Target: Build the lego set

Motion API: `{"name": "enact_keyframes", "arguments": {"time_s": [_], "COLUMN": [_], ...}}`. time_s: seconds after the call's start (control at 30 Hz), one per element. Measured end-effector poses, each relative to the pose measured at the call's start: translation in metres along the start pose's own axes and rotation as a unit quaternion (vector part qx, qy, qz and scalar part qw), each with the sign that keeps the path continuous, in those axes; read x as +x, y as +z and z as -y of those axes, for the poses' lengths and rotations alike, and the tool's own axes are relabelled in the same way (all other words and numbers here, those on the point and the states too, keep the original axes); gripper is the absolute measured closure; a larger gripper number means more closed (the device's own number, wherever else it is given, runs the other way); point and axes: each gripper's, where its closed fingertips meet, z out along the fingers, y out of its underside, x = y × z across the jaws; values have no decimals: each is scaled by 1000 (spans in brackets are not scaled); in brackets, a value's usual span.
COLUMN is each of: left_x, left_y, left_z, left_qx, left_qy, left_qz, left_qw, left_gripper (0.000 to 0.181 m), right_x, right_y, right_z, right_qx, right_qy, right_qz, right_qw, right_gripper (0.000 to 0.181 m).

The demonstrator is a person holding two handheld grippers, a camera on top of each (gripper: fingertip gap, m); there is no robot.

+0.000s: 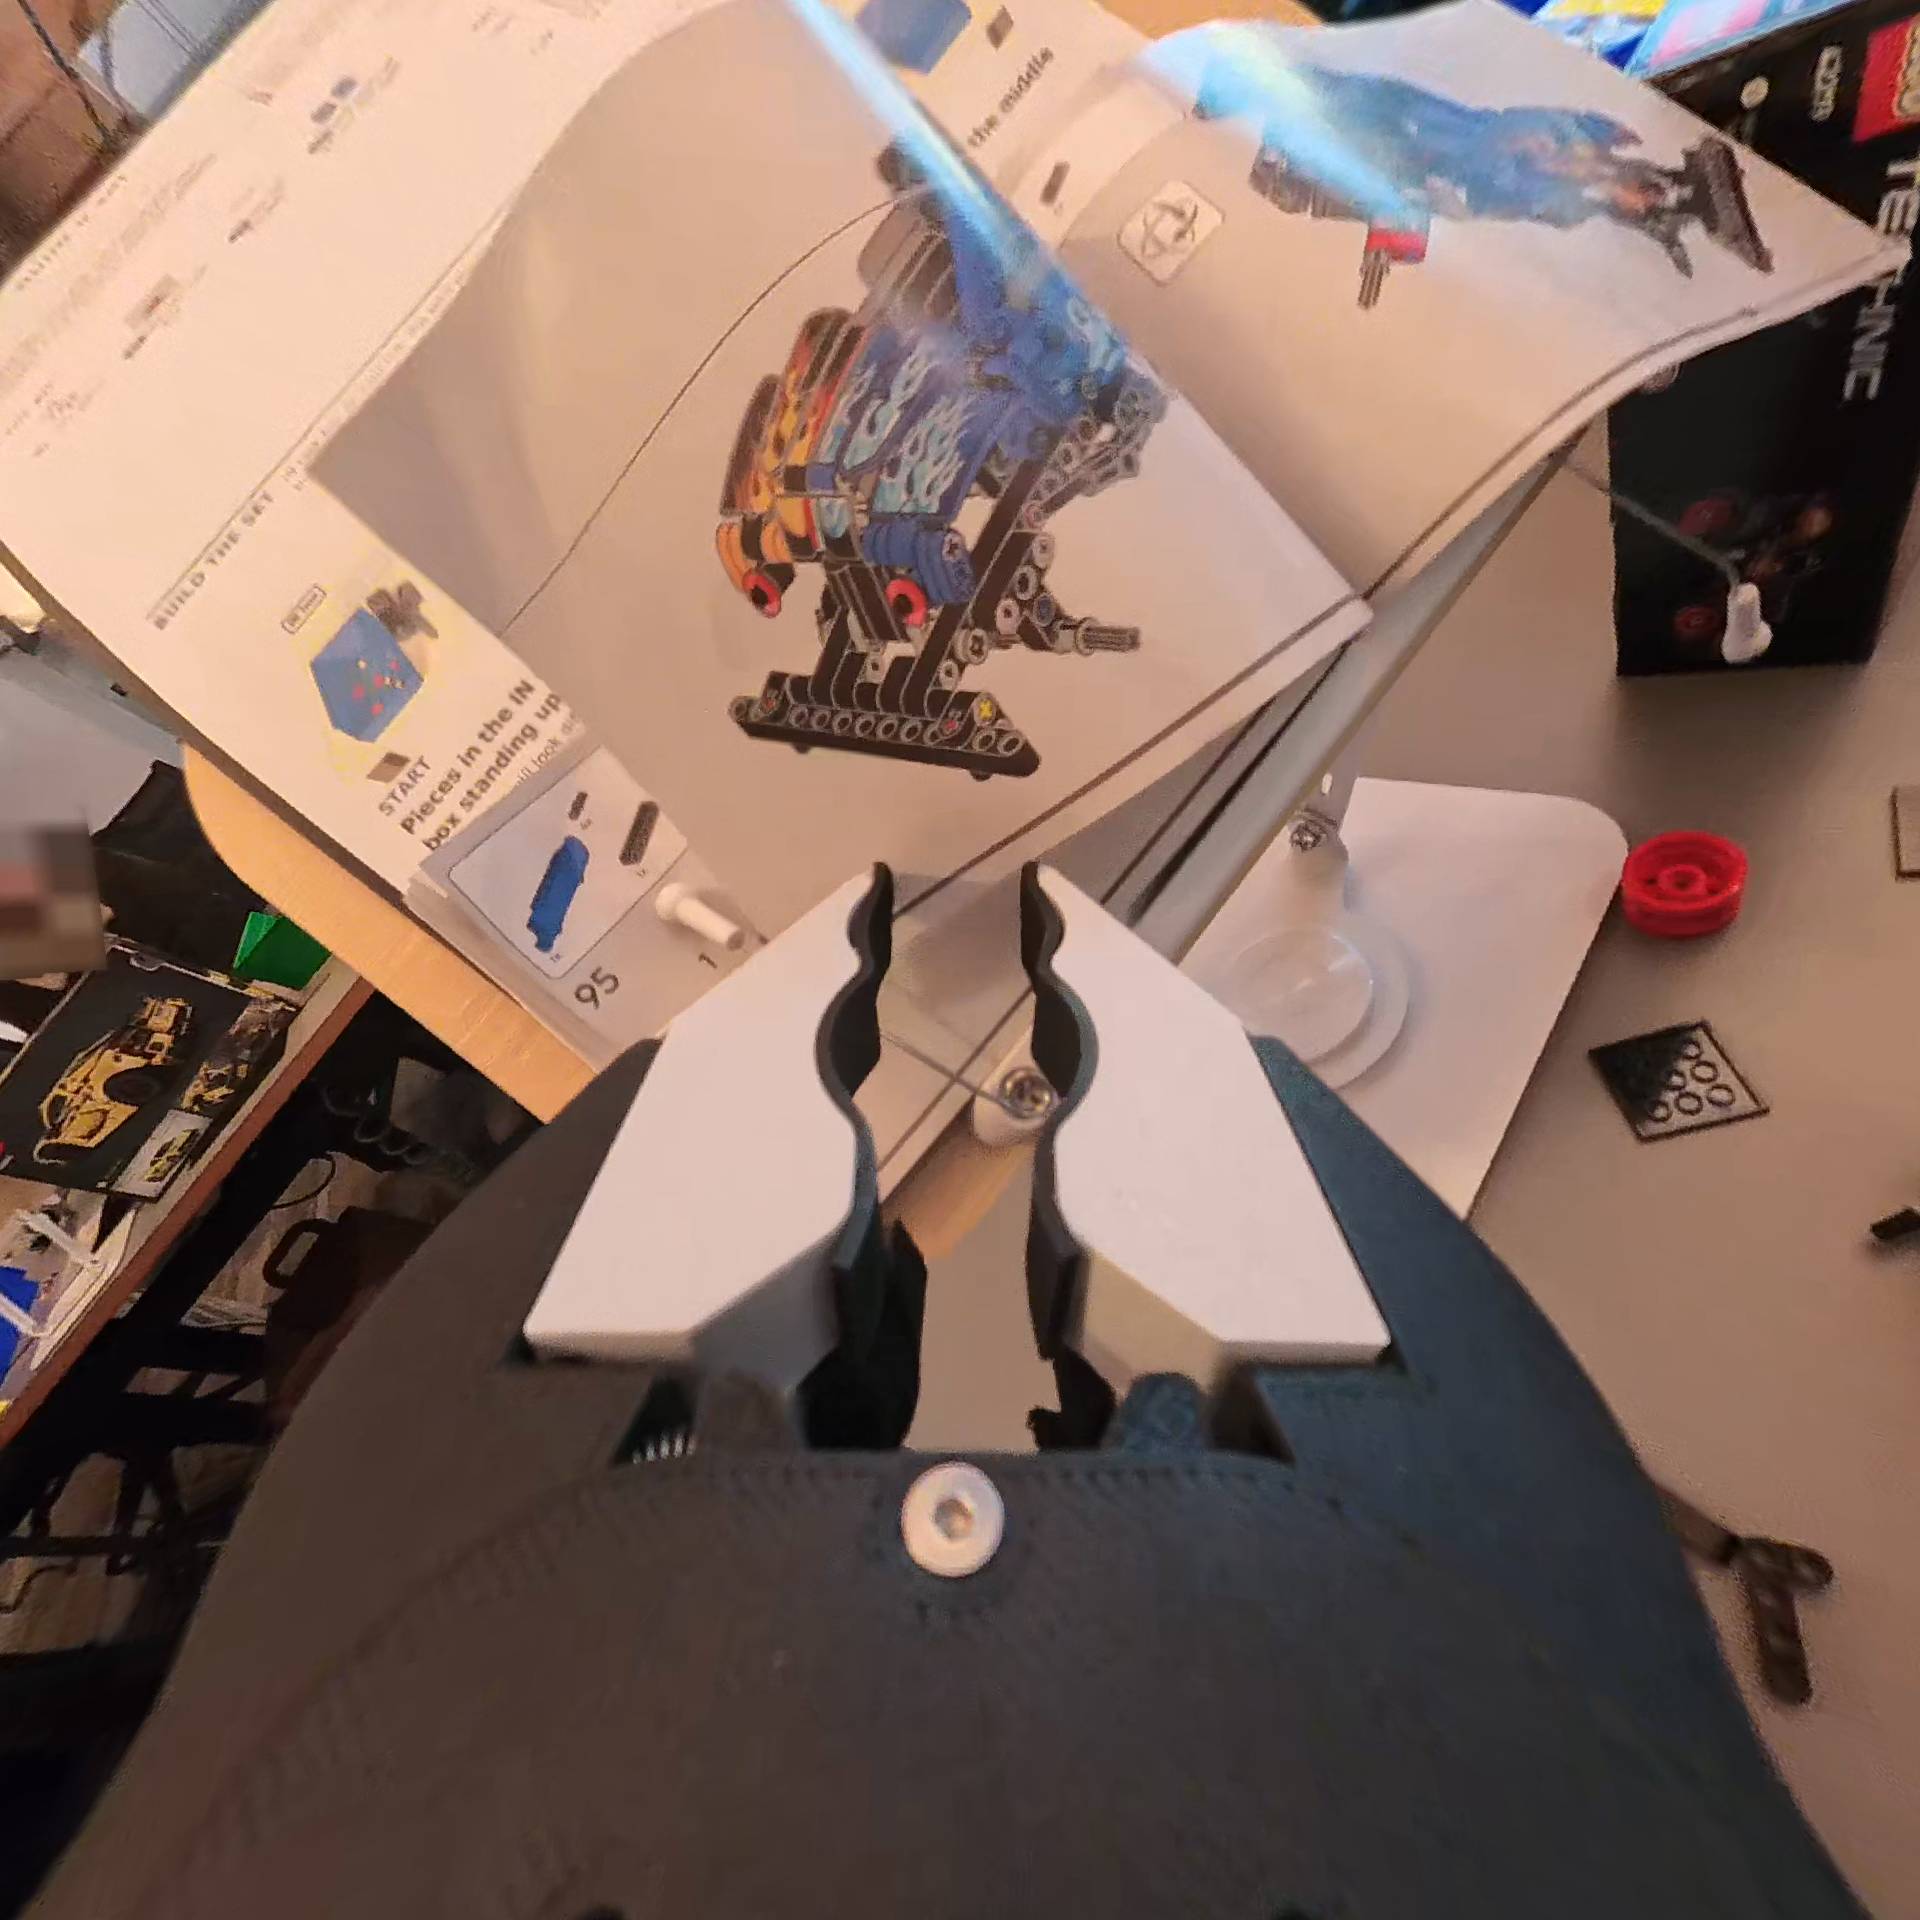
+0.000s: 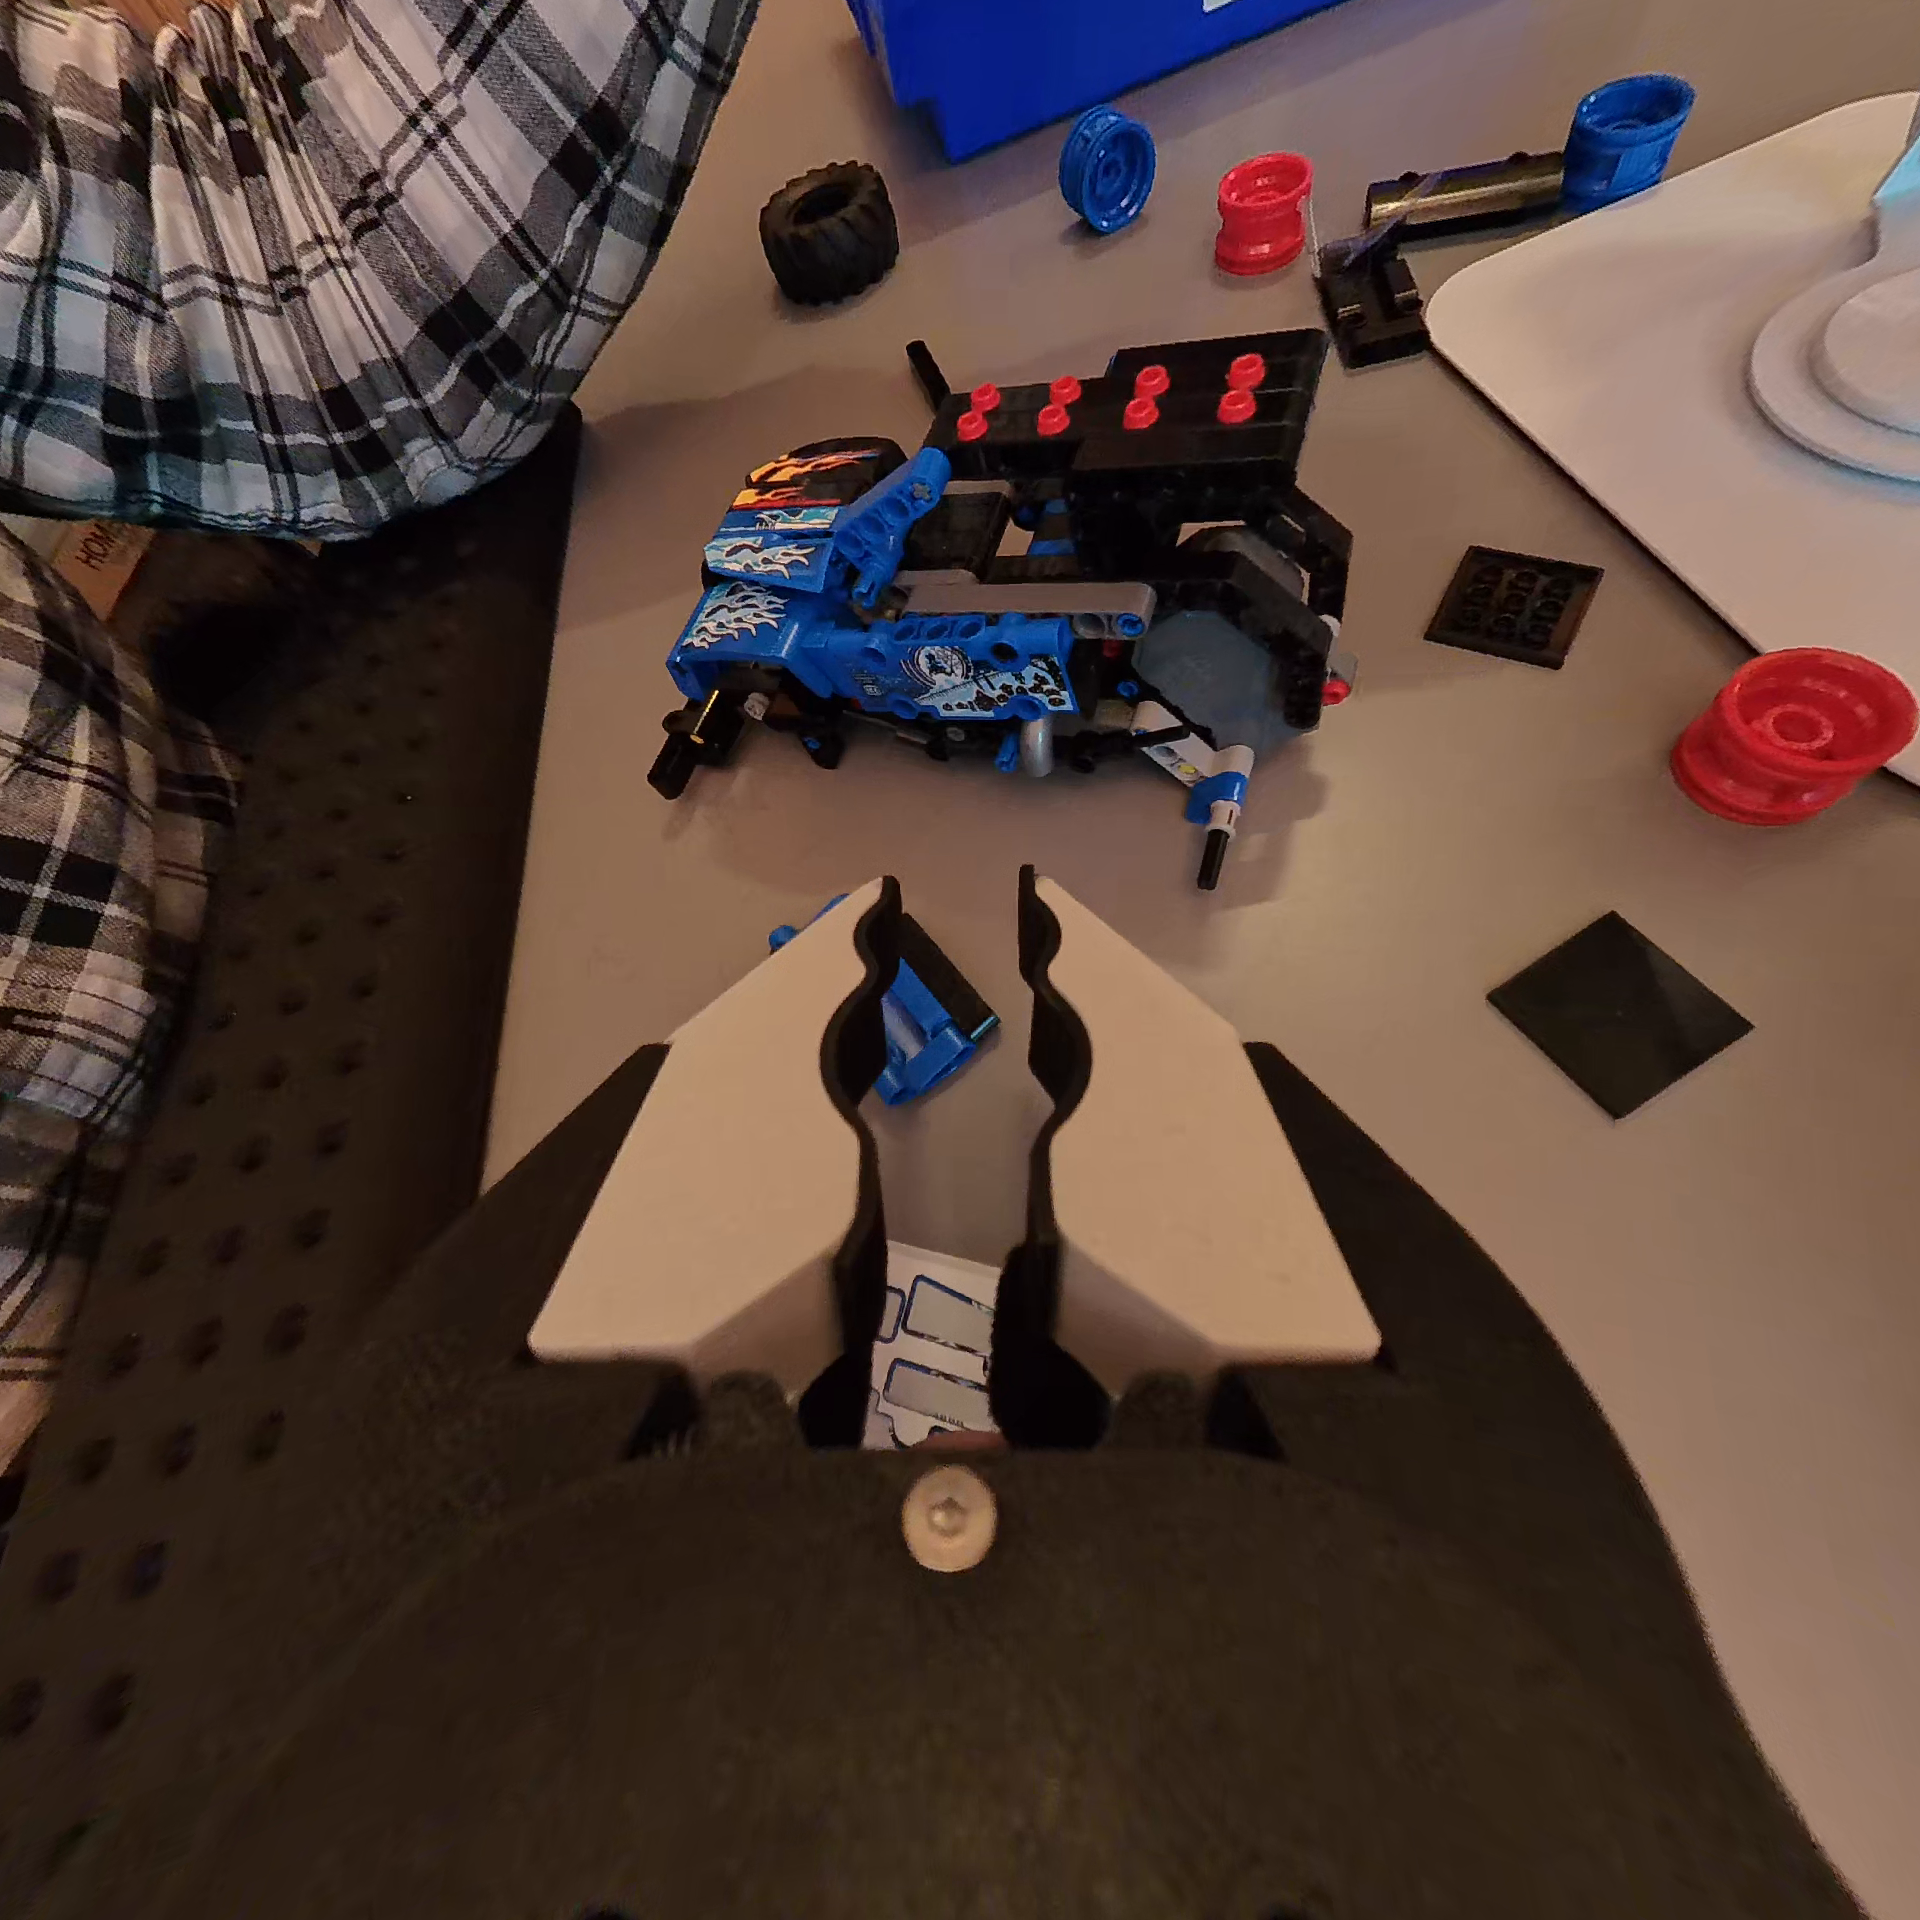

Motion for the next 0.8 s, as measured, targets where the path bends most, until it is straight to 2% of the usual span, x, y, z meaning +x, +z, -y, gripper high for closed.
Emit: {"name": "enact_keyframes", "arguments": {"time_s": [0.17, 0.4, 0.53, 0.67, 0.8], "left_x": [-2, 19, 35, 63, 97], "left_y": [3, 9, 15, 20, 40], "left_z": [13, 41, 60, 90, 92], "left_qx": [20, 63, 92, 135, 112], "left_qy": [-26, -41, -46, -42, 12], "left_qz": [13, -14, -28, -52, -57], "left_qw": [999, 997, 994, 989, 992], "left_gripper": [156, 153, 151, 149, 146], "right_x": [0, 0, 5, 9, 16], "right_y": [-1, -3, -15, -34, -33], "right_z": [1, 3, 20, 43, 36], "right_qx": [3, 9, 50, 113, 109], "right_qy": [-1, -7, -35, -35, -18], "right_qz": [-1, -2, -32, -54, -57], "right_qw": [1000, 1000, 998, 992, 992], "right_gripper": [161, 161, 161, 161, 161]}}
